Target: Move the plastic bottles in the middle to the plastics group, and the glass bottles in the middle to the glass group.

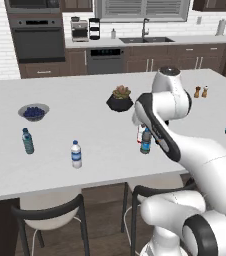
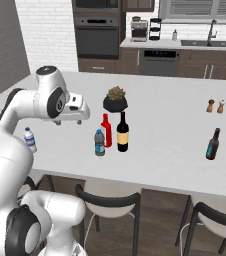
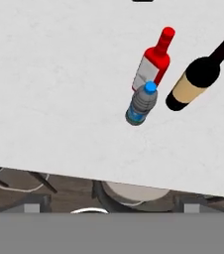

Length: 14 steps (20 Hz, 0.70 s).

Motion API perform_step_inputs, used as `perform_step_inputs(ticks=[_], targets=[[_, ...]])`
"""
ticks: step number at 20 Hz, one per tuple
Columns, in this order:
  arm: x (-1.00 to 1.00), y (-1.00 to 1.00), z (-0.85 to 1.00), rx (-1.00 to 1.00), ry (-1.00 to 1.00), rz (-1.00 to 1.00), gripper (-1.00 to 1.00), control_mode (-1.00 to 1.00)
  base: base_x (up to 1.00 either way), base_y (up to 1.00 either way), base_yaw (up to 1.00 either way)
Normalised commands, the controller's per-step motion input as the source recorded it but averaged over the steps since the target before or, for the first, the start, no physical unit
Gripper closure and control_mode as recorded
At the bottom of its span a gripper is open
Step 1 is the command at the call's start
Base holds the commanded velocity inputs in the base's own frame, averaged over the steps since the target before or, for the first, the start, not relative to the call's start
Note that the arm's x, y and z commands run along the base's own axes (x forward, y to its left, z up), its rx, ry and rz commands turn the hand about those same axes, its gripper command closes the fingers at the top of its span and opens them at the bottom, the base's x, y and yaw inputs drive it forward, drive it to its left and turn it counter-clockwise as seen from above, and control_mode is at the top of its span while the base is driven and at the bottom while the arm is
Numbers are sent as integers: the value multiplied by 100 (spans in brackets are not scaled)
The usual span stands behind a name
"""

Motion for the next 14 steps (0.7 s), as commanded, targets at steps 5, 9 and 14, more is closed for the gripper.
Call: perform_step_inputs(ticks=[5, 9, 14], targets=[[63, -3, -47, -2, -5, 0, -100, -100, 0, 0, 0], [52, -12, -9, -1, 0, 0, -100, -100, 0, 0, 0], [27, -25, 0, 0, 3, 0, -100, -100, 0, 0, 0]])
